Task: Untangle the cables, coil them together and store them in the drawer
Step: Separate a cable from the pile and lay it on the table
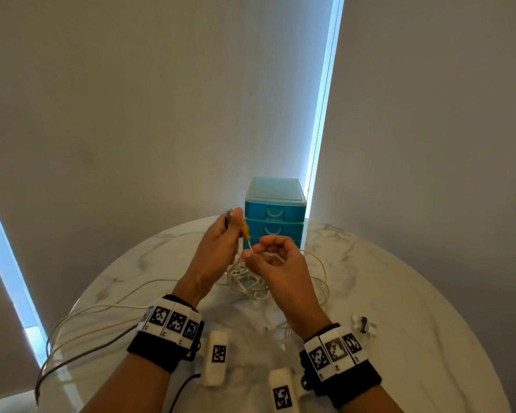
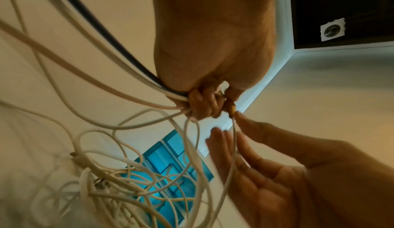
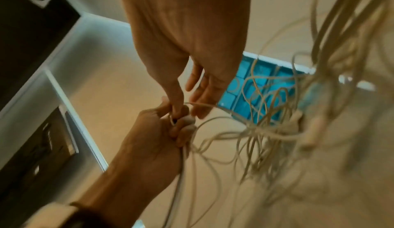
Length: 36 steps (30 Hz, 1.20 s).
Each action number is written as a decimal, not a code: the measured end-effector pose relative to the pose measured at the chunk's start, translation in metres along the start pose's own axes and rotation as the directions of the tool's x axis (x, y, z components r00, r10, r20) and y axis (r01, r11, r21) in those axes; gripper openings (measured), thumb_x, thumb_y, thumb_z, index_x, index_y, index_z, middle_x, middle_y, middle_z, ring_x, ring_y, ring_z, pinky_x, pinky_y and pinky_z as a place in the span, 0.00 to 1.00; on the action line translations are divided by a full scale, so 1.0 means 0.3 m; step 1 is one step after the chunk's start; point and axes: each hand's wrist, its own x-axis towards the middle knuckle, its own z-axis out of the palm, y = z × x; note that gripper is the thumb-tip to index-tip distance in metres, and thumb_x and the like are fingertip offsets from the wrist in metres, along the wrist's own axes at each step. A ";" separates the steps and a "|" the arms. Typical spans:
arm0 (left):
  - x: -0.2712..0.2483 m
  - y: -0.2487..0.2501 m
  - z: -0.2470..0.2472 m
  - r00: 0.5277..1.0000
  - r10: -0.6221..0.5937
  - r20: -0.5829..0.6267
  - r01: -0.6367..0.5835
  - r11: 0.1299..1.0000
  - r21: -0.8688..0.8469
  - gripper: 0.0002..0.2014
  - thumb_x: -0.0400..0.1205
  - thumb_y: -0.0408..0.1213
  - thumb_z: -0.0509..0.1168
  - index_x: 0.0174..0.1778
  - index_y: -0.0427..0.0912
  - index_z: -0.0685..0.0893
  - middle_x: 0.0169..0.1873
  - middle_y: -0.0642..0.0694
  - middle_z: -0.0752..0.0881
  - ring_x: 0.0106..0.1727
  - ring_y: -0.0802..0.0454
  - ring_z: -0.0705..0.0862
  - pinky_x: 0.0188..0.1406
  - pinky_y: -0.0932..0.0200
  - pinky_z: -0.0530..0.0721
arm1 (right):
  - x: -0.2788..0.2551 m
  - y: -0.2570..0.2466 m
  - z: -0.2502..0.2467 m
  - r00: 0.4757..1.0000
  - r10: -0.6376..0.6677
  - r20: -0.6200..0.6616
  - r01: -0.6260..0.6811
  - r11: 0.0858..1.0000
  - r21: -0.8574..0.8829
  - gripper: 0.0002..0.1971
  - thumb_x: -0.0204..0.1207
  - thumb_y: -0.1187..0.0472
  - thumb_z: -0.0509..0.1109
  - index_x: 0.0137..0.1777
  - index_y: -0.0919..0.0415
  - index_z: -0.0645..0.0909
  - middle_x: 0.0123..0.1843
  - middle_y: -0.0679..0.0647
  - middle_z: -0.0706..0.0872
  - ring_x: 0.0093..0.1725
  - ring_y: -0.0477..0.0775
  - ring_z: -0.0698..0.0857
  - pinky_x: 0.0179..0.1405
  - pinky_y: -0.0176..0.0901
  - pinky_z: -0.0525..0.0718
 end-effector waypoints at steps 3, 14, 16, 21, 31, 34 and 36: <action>0.017 0.002 -0.041 0.985 0.027 -0.172 -0.049 0.991 -0.121 0.29 0.93 0.65 0.50 0.51 0.41 0.81 0.29 0.51 0.72 0.28 0.57 0.68 0.26 0.61 0.69 | 0.022 0.027 -0.044 0.990 0.059 0.130 -0.004 0.919 -0.394 0.13 0.77 0.55 0.86 0.58 0.50 0.88 0.51 0.49 0.93 0.51 0.47 0.93 0.59 0.51 0.94; 0.067 -0.026 -0.174 0.874 -0.149 -0.463 -0.205 0.750 -0.629 0.23 0.96 0.56 0.51 0.42 0.47 0.77 0.39 0.50 0.82 0.25 0.59 0.65 0.20 0.64 0.66 | 0.046 -0.021 -0.168 0.973 0.135 0.188 0.026 0.743 -0.669 0.17 0.79 0.36 0.78 0.44 0.49 0.92 0.38 0.46 0.94 0.35 0.35 0.87 0.43 0.35 0.82; 0.078 -0.043 -0.184 0.873 -0.199 -0.445 -0.185 0.710 -0.680 0.24 0.97 0.55 0.50 0.40 0.47 0.77 0.38 0.50 0.83 0.25 0.58 0.66 0.20 0.64 0.66 | 0.058 -0.042 -0.184 0.993 0.037 0.109 0.041 0.773 -0.634 0.17 0.79 0.35 0.78 0.46 0.49 0.92 0.38 0.44 0.94 0.35 0.34 0.88 0.42 0.31 0.80; 0.087 -0.063 -0.184 0.891 -0.261 -0.370 -0.152 0.598 -0.787 0.24 0.97 0.53 0.47 0.39 0.48 0.74 0.38 0.49 0.84 0.26 0.58 0.71 0.20 0.64 0.67 | 0.070 -0.015 -0.180 1.000 -0.016 0.009 0.018 0.838 -0.546 0.16 0.79 0.37 0.79 0.49 0.49 0.91 0.40 0.47 0.94 0.42 0.44 0.92 0.46 0.39 0.88; 0.050 0.014 -0.127 0.963 -0.201 -0.180 -0.013 0.631 -0.776 0.29 0.89 0.71 0.49 0.39 0.49 0.76 0.28 0.54 0.69 0.22 0.59 0.64 0.16 0.65 0.65 | 0.051 0.030 -0.127 0.999 0.024 0.029 -0.006 0.865 -0.501 0.17 0.71 0.42 0.88 0.45 0.54 0.89 0.39 0.47 0.93 0.42 0.47 0.93 0.50 0.47 0.92; 0.003 0.074 -0.096 0.989 -0.146 -0.030 0.129 0.941 -0.312 0.33 0.79 0.79 0.61 0.47 0.48 0.79 0.29 0.56 0.72 0.25 0.60 0.66 0.20 0.63 0.65 | 0.061 0.016 -0.148 0.999 -0.002 -0.047 -0.014 0.944 -0.330 0.20 0.74 0.41 0.86 0.46 0.58 0.89 0.40 0.56 0.93 0.43 0.56 0.93 0.52 0.53 0.92; -0.029 0.115 -0.058 0.988 -0.120 0.098 0.120 0.993 0.006 0.26 0.81 0.69 0.71 0.50 0.47 0.84 0.28 0.60 0.80 0.25 0.62 0.74 0.23 0.66 0.73 | 0.063 -0.003 -0.161 0.994 -0.009 -0.105 -0.013 0.979 -0.205 0.19 0.76 0.44 0.85 0.51 0.61 0.89 0.44 0.57 0.95 0.48 0.56 0.95 0.54 0.51 0.93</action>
